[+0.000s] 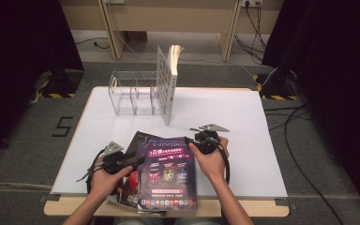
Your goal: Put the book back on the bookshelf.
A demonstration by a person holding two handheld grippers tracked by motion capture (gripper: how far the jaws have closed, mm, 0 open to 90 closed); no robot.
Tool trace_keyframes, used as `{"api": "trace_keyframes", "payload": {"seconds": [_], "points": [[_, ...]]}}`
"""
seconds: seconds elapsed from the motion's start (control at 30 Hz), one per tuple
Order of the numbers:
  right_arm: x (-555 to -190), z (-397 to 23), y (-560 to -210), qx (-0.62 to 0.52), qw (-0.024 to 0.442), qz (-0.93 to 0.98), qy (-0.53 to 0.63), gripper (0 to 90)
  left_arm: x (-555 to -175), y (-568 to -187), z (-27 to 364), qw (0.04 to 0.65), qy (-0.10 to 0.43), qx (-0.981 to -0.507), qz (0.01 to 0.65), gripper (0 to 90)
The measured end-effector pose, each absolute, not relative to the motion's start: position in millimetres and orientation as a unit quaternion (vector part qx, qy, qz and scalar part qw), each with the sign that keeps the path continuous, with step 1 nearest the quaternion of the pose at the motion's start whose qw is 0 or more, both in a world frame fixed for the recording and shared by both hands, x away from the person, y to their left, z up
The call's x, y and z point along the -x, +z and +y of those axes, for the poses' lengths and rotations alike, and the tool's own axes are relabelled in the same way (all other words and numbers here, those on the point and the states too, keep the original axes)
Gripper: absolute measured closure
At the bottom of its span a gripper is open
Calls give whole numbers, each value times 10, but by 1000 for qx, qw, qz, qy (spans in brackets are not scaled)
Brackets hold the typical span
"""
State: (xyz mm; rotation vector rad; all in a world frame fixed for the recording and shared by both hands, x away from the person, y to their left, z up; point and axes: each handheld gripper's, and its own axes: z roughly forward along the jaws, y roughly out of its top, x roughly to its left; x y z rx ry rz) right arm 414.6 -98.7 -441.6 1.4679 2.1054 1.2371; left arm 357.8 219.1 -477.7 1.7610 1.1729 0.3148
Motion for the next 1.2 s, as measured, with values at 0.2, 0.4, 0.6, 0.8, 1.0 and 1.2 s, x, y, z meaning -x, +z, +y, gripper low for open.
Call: {"api": "trace_keyframes", "payload": {"seconds": [0.2, 0.4, 0.6, 0.8, 1.0, 1.2], "points": [[-4124, -1022, -4519, -518, 117, 741, 410, 529, -3611, -4727, 2140, 480, 128, -725, 477, 459], [-4107, -1044, -4619, -529, 93, 746, 394, 528, -3644, -4736, 2106, 469, 123, -732, 479, 460], [-4092, -1062, -4702, -536, 75, 749, 382, 529, -3662, -4752, 2078, 461, 119, -739, 477, 460], [-4094, -1064, -4743, -541, 55, 750, 376, 528, -3680, -4782, 2043, 451, 114, -744, 479, 461], [-4088, -1066, -4771, -544, 45, 750, 373, 527, -3693, -4788, 2050, 443, 112, -748, 480, 464], [-4081, -1073, -4786, -544, 39, 752, 370, 525, -3697, -4700, 2060, 451, 116, -744, 480, 463]]}}
